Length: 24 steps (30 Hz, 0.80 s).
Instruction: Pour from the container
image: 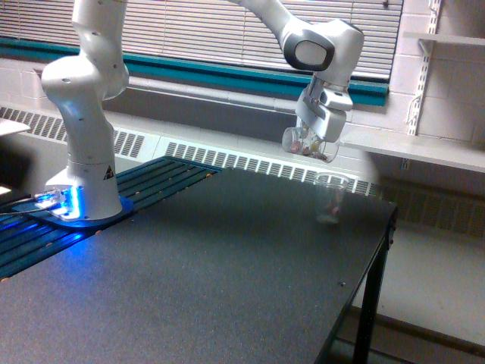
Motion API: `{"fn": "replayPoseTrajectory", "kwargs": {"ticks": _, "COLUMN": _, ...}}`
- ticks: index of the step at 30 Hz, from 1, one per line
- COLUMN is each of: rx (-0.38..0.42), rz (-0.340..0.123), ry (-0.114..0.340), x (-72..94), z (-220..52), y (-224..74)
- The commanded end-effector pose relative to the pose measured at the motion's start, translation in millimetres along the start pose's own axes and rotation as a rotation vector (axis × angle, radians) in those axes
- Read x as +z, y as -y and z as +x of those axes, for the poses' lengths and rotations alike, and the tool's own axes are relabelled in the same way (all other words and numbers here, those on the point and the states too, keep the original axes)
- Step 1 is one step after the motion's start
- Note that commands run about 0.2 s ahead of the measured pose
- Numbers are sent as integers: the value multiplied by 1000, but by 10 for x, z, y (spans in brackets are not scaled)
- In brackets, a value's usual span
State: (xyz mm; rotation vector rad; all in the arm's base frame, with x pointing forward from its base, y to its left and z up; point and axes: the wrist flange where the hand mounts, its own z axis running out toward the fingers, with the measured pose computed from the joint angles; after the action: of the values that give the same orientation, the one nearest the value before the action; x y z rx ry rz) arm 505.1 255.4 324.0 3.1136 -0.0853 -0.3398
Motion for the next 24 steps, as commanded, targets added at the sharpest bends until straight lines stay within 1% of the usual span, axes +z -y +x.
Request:
{"fn": "replayPoseTrajectory", "kwargs": {"ticks": 1, "rx": 6, "rz": -6, "ry": 8, "x": -23, "z": -3, "y": 47}}
{"fn": "replayPoseTrajectory", "kwargs": {"ticks": 8, "rx": 3, "rz": -10, "ry": 17, "x": -43, "z": -11, "y": 57}}
{"fn": "replayPoseTrajectory", "kwargs": {"ticks": 24, "rx": 0, "rz": -13, "ry": 16, "x": -72, "z": -32, "y": 88}}
